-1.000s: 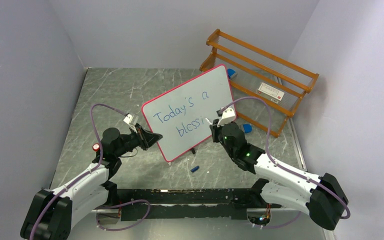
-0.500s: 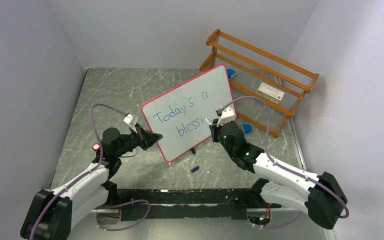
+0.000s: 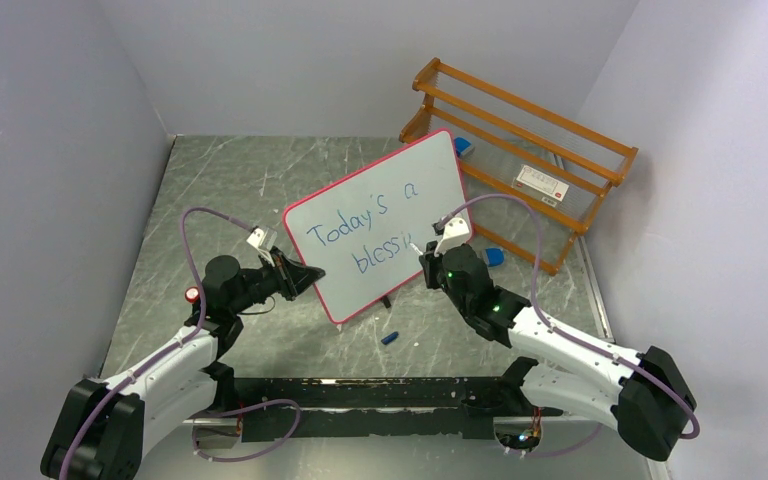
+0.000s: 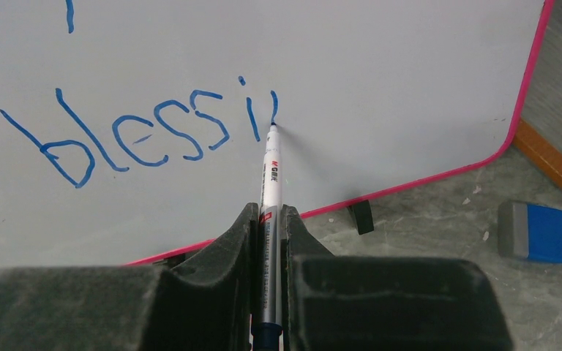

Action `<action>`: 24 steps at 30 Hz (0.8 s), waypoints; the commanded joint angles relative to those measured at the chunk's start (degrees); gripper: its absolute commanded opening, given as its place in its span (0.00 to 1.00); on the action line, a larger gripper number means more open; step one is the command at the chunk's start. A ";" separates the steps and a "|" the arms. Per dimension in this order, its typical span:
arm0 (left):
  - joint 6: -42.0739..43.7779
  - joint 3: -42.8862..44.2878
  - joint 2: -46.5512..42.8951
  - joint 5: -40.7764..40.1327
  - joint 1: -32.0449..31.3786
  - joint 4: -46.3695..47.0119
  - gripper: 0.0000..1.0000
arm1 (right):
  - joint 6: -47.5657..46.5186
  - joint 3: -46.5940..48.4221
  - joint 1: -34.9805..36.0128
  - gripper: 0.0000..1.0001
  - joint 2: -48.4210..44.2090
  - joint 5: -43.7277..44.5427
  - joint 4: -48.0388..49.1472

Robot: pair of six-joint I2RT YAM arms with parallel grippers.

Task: Write a sentence on the whiteboard

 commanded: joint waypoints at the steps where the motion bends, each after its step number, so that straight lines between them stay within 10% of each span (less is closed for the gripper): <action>1: 3.24 -0.02 -0.09 -4.89 0.24 -2.59 0.05 | 0.18 -0.28 -0.33 0.00 0.23 0.61 0.84; 24: 3.51 0.16 0.44 -4.84 0.24 -2.40 0.05 | -2.45 2.54 -1.92 0.00 2.35 1.01 6.60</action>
